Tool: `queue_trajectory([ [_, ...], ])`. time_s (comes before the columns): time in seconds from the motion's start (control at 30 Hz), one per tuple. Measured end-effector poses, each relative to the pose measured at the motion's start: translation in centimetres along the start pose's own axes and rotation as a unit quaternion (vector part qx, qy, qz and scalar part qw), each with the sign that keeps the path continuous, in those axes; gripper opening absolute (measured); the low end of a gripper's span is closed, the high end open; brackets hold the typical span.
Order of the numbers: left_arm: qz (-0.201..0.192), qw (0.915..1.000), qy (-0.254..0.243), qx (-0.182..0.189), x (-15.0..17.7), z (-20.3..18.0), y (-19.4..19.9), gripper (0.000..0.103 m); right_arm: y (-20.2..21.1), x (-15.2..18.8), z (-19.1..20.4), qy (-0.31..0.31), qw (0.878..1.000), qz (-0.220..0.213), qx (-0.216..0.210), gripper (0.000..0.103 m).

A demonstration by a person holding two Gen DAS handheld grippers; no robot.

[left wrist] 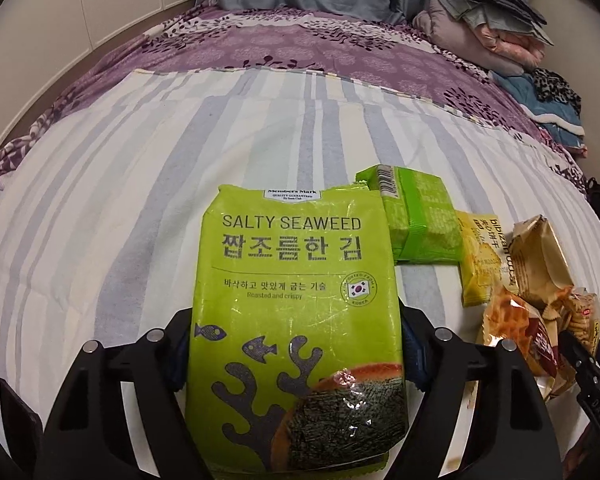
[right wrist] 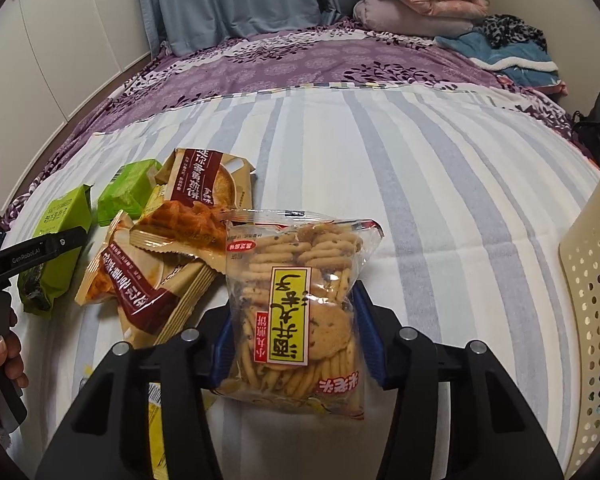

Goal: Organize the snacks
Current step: 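Lift both packets and carry them toward the cream basket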

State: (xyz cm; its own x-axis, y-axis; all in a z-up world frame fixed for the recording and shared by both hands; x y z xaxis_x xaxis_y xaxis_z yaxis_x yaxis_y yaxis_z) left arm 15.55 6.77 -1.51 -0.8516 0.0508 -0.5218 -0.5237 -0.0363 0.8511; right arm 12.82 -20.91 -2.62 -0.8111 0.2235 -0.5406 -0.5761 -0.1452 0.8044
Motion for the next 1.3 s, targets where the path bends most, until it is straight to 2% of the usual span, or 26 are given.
queue_trajectory([
  [0.2,-0.036,0.9987,-0.033,-0.013,-0.7,-1.2,3.1,0.078,1.9,0.1,0.1,0.001,1.000,-0.015,-0.007,0.051],
  [0.6,-0.095,0.9927,-0.073,0.017,-2.6,-5.3,9.6,0.078,7.8,-0.4,-0.9,-0.006,0.998,-0.064,-0.020,0.051],
  [0.93,-0.123,0.9838,-0.124,0.039,-2.9,-11.0,13.6,0.078,12.9,-1.0,-4.8,-0.038,0.993,-0.114,-0.020,0.051],
  [1.3,-0.145,0.9686,-0.190,0.068,-3.2,-18.8,16.7,0.079,17.7,-1.3,-12.0,-0.098,0.981,-0.168,0.005,0.051],
])
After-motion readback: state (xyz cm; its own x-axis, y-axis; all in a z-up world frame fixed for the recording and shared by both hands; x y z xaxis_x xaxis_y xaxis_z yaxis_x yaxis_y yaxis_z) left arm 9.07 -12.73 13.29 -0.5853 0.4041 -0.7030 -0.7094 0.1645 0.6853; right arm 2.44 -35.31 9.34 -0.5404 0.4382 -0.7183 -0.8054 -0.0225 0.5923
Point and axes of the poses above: each gripper's, at about its wrist camera, not at the fingertips, and y roughly against the way its jaws point, z to its left, x to its underside, the point moved 4 cm from there along -y, roughly the way its jaws point, and after that the axes turned 15 degrees about -y, right-handed, at the moved point
